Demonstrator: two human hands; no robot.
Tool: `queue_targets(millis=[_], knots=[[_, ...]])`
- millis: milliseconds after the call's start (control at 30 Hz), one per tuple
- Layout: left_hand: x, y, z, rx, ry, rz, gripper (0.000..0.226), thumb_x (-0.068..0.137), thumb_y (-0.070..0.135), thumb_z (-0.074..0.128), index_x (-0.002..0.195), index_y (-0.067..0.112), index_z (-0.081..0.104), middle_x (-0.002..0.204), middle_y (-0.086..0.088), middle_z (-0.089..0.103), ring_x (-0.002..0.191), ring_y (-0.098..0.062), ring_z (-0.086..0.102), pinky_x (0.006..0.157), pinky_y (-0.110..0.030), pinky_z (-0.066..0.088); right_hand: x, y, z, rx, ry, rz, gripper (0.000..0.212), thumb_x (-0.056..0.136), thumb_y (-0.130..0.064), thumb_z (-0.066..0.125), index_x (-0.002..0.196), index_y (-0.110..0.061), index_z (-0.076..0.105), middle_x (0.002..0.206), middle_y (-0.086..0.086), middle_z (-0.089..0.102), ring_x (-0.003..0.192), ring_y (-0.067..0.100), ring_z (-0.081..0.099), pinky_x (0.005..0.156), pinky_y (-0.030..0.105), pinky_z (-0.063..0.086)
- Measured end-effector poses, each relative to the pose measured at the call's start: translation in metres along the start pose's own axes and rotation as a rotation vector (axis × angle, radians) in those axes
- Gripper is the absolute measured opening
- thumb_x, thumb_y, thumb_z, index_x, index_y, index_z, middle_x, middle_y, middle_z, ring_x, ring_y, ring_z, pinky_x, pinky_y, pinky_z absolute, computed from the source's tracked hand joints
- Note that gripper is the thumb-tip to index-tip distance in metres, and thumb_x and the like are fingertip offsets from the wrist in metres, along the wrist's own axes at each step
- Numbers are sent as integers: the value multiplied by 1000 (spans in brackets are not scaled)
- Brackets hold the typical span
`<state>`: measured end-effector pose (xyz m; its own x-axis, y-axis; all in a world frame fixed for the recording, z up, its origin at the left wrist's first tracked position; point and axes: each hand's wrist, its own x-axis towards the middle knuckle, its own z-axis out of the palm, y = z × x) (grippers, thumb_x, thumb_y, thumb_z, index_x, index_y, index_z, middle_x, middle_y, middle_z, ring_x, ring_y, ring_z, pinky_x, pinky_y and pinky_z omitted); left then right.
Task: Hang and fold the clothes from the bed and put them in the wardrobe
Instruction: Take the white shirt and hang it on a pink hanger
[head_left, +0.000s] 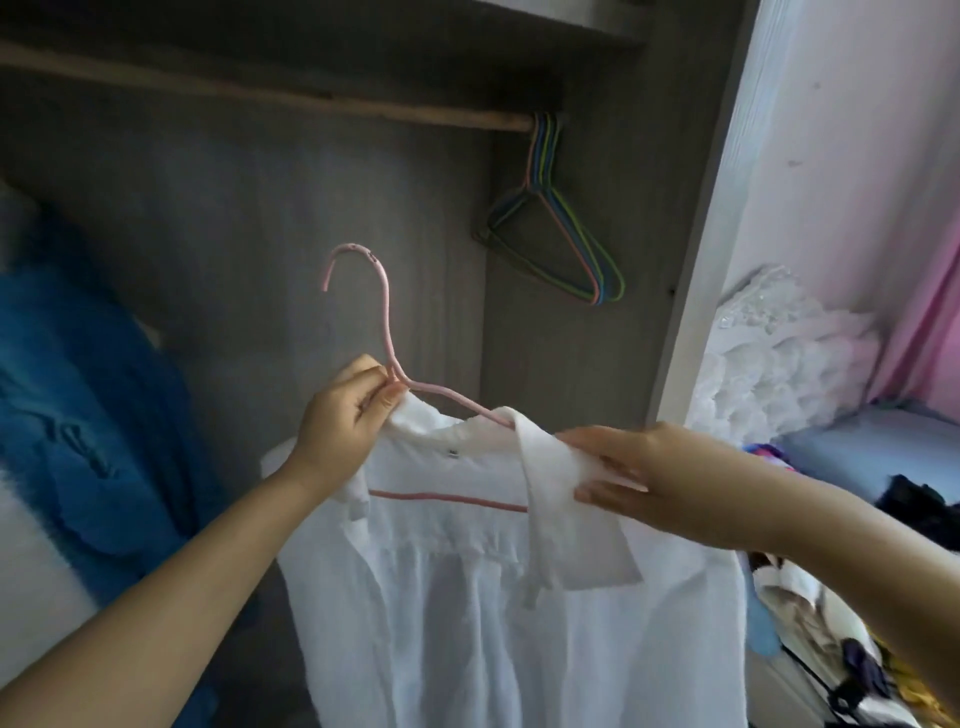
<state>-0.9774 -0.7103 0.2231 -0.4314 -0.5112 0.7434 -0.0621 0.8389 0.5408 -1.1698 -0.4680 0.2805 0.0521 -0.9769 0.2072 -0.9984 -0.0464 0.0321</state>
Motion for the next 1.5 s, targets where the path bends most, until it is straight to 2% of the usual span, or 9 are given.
queue_targets(millis=[133,300,433,633,833,1000,1133,1300,1500], knots=[[9,-7,-21,55,37,-17,35,95,25,50,77,-4,56,79,-7,50,72,-19,49,68,-32,40,32,-10,-7,-3,55,-34,25,96,-49,32,82,-34,46,75,-13,52,69,9,51,65,28,41],[46,-32,-45,41,332,-326,25,100,33,44,110,16,59,118,-1,55,107,-20,54,96,-44,46,109,-47,-8,285,219,-68,39,100,-30,39,133,-49,43,102,-19,66,83,2,61,71,10,44],[69,-50,-80,-52,387,-374,43,100,44,33,141,31,38,146,4,37,131,-16,41,104,-32,37,188,-84,-22,407,216,-137,43,101,-26,39,135,-52,43,121,-19,61,101,6,60,87,24,51],[60,-67,-151,-158,188,-290,52,94,53,35,138,52,7,153,27,0,142,5,2,119,-30,9,303,-139,-56,534,425,-96,41,100,-25,40,138,-38,48,131,-6,59,114,16,57,82,22,40],[33,-54,-165,-81,-25,-257,92,68,79,53,136,66,-9,146,44,4,135,19,9,116,-28,16,389,-220,-68,729,368,-91,34,101,-21,39,124,-12,63,114,6,66,101,20,61,74,18,38],[10,-74,-179,83,65,-389,101,89,32,61,146,36,-23,154,23,-21,142,4,-12,119,-25,2,427,-279,-56,843,126,12,35,101,-11,37,129,4,52,122,23,58,103,33,59,84,30,47],[-14,-94,-206,170,251,-440,83,91,-7,37,140,40,-11,155,20,-7,141,6,-1,106,-2,0,444,-306,-46,906,87,-13,28,98,-3,36,117,6,54,86,16,53,75,27,53,62,30,43],[-44,-118,-229,157,411,-488,85,84,-21,32,144,38,17,153,18,21,140,-20,31,115,-30,26,451,-316,-21,992,39,14,30,99,-9,31,119,2,51,85,17,54,68,27,55,53,30,49],[-67,-121,-206,128,464,-459,80,82,-21,36,137,36,27,150,14,31,141,1,24,110,-9,18,434,-274,4,1040,53,-56,54,101,-39,39,150,-26,22,86,5,64,60,13,64,48,22,52]])
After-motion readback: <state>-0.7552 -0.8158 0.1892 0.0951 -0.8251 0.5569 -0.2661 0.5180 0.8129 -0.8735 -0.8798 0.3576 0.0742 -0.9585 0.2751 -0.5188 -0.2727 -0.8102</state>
